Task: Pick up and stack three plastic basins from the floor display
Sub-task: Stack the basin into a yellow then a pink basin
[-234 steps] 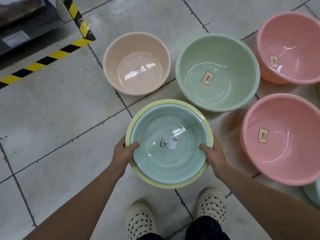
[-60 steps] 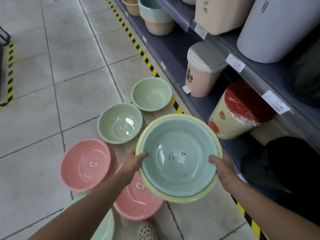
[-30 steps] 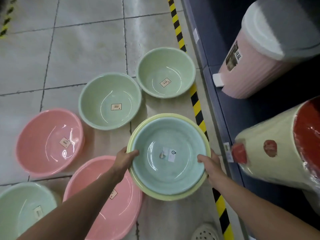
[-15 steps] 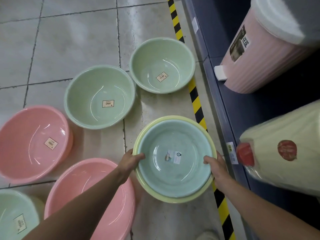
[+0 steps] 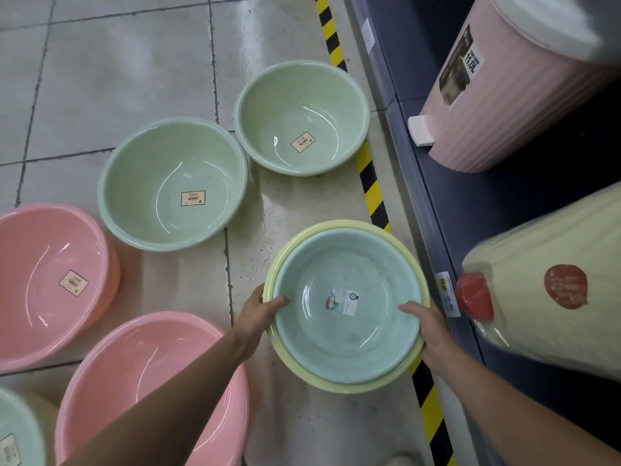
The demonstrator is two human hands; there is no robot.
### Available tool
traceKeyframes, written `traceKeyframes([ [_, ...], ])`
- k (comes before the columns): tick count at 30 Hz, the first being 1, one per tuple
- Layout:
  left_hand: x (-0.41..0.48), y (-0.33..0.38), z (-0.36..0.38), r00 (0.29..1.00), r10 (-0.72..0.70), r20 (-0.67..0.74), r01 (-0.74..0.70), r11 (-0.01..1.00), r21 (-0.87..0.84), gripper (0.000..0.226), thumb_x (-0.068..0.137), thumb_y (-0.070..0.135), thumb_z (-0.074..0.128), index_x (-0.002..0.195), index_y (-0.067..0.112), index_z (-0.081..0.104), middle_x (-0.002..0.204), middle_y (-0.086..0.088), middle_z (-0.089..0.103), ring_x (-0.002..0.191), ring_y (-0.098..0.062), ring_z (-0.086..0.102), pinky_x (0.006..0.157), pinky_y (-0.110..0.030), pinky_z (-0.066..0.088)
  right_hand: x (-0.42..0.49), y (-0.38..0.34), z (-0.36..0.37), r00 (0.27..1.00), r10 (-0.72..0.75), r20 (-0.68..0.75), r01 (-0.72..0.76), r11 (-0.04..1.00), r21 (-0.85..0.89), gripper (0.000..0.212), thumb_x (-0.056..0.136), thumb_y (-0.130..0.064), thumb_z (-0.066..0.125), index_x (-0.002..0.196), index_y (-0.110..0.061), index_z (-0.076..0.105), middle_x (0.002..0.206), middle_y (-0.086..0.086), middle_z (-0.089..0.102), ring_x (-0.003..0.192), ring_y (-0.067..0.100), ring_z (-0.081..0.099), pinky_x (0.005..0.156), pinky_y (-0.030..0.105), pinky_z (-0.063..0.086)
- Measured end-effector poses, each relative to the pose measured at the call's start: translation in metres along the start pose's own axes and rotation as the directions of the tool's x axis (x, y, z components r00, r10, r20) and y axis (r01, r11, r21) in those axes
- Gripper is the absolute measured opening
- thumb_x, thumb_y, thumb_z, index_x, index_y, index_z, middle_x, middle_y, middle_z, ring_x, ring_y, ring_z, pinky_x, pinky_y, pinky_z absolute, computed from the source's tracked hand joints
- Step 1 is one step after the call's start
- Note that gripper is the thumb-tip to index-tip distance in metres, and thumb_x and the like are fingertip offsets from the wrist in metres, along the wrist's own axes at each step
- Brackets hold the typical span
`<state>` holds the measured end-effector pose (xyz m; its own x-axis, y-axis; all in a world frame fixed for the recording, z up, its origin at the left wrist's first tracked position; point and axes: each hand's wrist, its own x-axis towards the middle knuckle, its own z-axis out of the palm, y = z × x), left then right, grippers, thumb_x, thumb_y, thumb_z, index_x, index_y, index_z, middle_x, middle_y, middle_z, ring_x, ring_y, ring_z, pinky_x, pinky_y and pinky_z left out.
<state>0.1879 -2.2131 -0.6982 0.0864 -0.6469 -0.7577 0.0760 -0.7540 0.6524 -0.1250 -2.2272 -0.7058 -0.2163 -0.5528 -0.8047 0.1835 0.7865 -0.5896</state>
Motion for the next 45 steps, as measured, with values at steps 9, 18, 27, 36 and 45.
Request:
traceKeyframes([
  [9, 0.005, 0.0, -0.003, 0.996, -0.039, -0.076, 0.037, 0.999, -0.019, 0.037, 0.079, 0.023, 0.072, 0.116, 0.019, 0.068, 0.098, -0.012, 0.077, 0.081, -0.03, 0.076, 0.058, -0.034, 0.057, -0.015, -0.003, 0.005, 0.997, -0.073, 0.024, 0.073, 0.997, -0.018, 0.055, 0.064, -0.012, 0.066, 0.119, -0.018, 0.068, 0.107, 0.015, 0.075, 0.096, 0.036, 0.071, 0.068, 0.039, 0.058],
  [18, -0.047, 0.044, -0.042, 0.994, -0.013, -0.113, -0.002, 0.992, -0.126, 0.042, 0.068, 0.029, 0.073, 0.107, 0.014, 0.071, 0.094, -0.016, 0.078, 0.077, -0.036, 0.073, 0.076, -0.053, 0.058, -0.076, -0.048, 0.031, 0.982, -0.13, 0.139, 0.149, 0.979, -0.137, 0.053, 0.067, -0.02, 0.07, 0.118, -0.027, 0.066, 0.109, 0.01, 0.076, 0.101, 0.031, 0.072, 0.088, 0.051, 0.059],
  [27, -0.144, 0.1, -0.131, 0.978, 0.055, -0.202, -0.091, 0.98, -0.175, 0.045, 0.071, 0.029, 0.071, 0.112, 0.012, 0.071, 0.101, -0.018, 0.078, 0.085, -0.035, 0.075, 0.081, -0.053, 0.061, -0.171, -0.105, 0.114, 0.941, -0.182, 0.284, 0.236, 0.957, -0.17, 0.036, 0.09, -0.004, 0.063, 0.114, -0.031, 0.065, 0.103, 0.005, 0.074, 0.091, 0.023, 0.072, 0.068, 0.034, 0.059],
  [36, -0.244, 0.078, -0.218, 0.921, 0.083, -0.38, -0.196, 0.944, -0.267, 0.015, 0.095, 0.015, 0.061, 0.108, 0.022, 0.067, 0.084, -0.005, 0.08, 0.072, -0.023, 0.076, 0.074, -0.043, 0.059, -0.239, -0.097, 0.21, 0.891, -0.114, 0.439, 0.264, 0.917, -0.3, 0.034, 0.088, -0.012, 0.064, 0.106, -0.04, 0.066, 0.103, 0.007, 0.075, 0.095, 0.032, 0.073, 0.072, 0.044, 0.062],
  [45, -0.286, -0.017, -0.264, 0.831, -0.12, -0.543, -0.164, 0.88, -0.446, 0.042, 0.07, 0.028, 0.072, 0.109, 0.012, 0.072, 0.1, -0.018, 0.078, 0.093, -0.04, 0.074, 0.087, -0.056, 0.059, -0.26, -0.029, 0.264, 0.836, -0.023, 0.549, 0.286, 0.871, -0.399, 0.038, 0.084, -0.01, 0.066, 0.115, -0.032, 0.067, 0.106, 0.005, 0.076, 0.097, 0.027, 0.073, 0.081, 0.042, 0.061],
])
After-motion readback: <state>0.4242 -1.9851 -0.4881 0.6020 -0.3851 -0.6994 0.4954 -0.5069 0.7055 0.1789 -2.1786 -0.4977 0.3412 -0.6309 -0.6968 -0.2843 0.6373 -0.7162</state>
